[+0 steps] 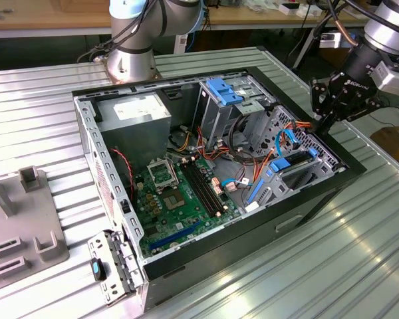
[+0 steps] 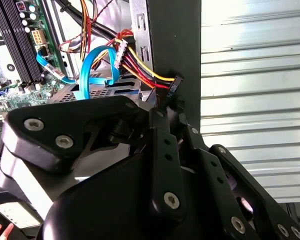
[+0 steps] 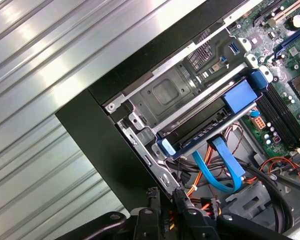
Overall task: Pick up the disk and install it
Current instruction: 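Insert the first disk wire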
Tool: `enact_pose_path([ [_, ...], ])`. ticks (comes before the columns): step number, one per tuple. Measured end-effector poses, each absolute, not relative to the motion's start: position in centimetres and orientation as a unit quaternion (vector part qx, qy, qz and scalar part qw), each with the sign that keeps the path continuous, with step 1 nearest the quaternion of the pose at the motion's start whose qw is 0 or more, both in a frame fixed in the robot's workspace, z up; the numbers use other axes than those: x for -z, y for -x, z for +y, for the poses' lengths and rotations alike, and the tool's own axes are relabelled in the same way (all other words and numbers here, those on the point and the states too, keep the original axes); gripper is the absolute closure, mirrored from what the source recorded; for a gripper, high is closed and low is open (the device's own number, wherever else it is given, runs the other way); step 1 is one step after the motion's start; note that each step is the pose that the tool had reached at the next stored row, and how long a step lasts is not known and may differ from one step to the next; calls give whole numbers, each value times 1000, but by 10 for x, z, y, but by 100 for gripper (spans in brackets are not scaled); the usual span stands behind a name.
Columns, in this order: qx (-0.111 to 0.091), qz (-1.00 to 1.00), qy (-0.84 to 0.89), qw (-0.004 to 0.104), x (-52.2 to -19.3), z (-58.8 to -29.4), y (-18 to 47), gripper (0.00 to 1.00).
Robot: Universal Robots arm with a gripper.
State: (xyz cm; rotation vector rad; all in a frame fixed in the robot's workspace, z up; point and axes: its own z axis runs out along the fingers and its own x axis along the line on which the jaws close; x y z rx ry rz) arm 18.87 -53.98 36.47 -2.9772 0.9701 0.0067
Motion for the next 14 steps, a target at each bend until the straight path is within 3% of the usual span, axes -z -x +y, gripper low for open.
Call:
enact_pose_path([
  [1, -2, 310, 951, 5, -365, -540, -189, 83],
  [14, -2, 310, 951, 5, -375, -540, -189, 83],
])
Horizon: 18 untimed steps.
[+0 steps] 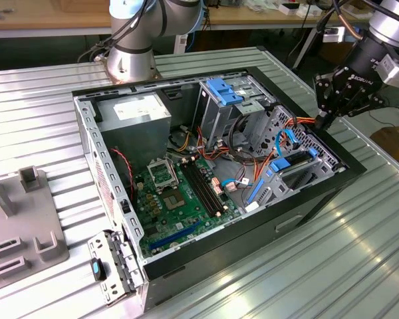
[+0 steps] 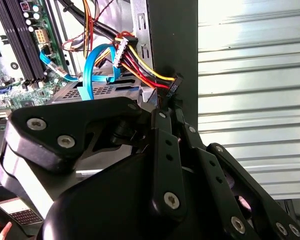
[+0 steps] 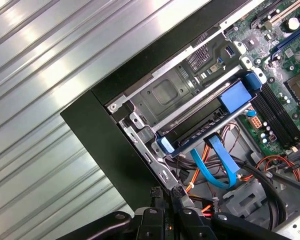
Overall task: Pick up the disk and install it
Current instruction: 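Insert the first disk wire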
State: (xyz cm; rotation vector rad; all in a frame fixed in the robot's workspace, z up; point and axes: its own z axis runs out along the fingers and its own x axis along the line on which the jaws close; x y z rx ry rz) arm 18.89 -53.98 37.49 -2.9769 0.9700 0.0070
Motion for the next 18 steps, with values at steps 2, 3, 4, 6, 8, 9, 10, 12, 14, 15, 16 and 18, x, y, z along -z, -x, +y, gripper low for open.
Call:
enact_pose_path([
  [2, -2, 310, 951, 5, -375, -540, -189, 83],
  [3, -2, 310, 951, 5, -375, -540, -189, 83],
  [4, -2, 310, 951, 5, -375, -540, -189, 83],
  [6, -2, 310, 951, 5, -375, -540, -189, 83],
  [8, -2, 310, 951, 5, -375, -540, -189, 83],
  [9, -2, 310, 951, 5, -375, -540, -189, 83],
  [10, -2, 310, 951, 5, -375, -540, -189, 83],
  [12, -2, 310, 951, 5, -376, -540, -189, 83],
  [14, -2, 310, 951, 5, -376, -540, -189, 83],
  [15, -2, 310, 951, 5, -376, -540, -187, 83],
  [16, -2, 310, 951, 5, -376, -540, -185, 83],
  [18, -2, 310, 951, 5, -376, -540, -180, 83],
])
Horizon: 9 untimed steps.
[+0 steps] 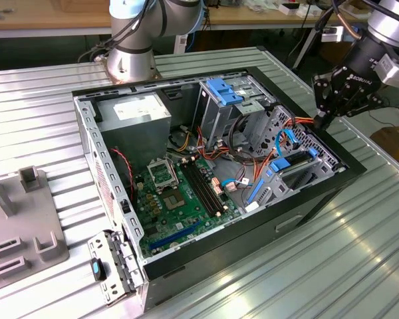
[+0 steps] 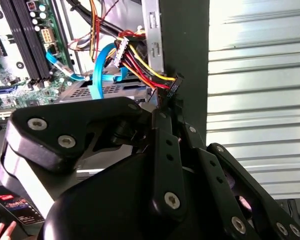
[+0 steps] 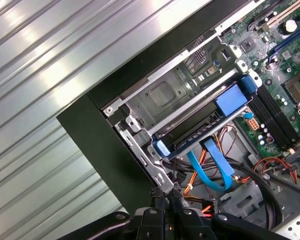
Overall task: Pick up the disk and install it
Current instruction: 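Insert the first disk wire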
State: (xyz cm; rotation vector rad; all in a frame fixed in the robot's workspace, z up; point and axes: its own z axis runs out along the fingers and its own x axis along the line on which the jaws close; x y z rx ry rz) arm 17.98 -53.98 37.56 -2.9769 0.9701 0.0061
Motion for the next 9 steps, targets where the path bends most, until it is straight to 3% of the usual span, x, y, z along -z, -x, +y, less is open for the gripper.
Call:
enact_pose_path([
  [9, 0, 370, 929, 6, -374, -540, -162, 83],
])
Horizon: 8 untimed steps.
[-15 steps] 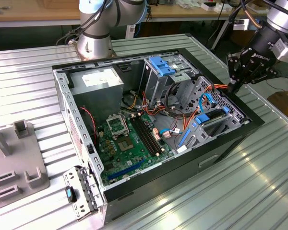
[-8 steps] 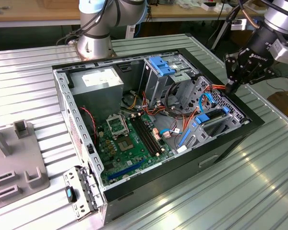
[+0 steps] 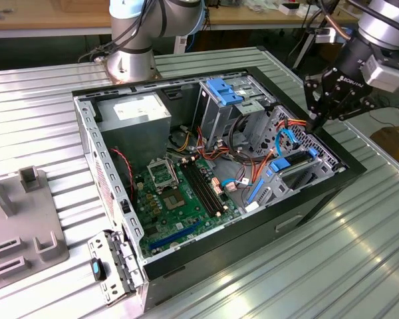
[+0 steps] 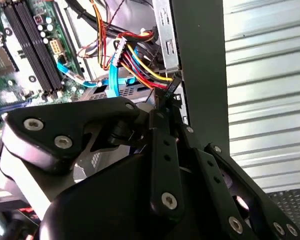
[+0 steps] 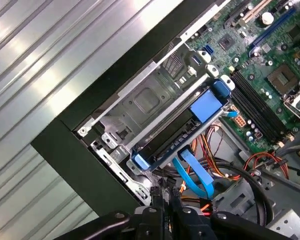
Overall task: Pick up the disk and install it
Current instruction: 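Insert the first disk wire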
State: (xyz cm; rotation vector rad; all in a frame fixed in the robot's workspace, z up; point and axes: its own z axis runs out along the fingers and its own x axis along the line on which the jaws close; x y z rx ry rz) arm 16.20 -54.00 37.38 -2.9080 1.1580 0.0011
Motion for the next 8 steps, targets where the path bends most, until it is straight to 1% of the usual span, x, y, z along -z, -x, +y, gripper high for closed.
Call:
enact_pose_path([
  [8, 0, 414, 910, 6, -373, -540, -160, 83],
])
